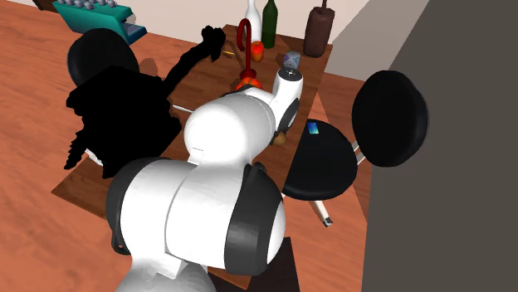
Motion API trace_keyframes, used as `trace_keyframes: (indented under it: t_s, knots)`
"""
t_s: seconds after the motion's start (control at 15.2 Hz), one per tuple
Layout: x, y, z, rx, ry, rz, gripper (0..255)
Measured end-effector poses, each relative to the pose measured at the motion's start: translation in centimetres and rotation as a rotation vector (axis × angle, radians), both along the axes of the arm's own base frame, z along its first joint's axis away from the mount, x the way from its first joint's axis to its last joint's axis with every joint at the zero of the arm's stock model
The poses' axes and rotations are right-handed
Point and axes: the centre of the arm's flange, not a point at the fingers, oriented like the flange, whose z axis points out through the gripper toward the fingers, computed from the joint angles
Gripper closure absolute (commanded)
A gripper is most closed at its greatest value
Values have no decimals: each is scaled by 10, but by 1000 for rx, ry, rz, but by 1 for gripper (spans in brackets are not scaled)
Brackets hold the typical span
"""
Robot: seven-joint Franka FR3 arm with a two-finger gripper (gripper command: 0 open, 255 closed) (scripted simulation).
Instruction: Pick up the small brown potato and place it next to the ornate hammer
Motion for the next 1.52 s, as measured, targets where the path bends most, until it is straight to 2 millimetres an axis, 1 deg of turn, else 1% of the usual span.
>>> trace_keyframes:
  t_s: [0.4,0.46,0.86,1.52]
  knots:
    - [0,0,0,0,0,0,255]
    - [0,0,2,0,0,0,255]
    - [0,2,32,0,0,0,255]
    - [0,-1,83,0,0,0,255]
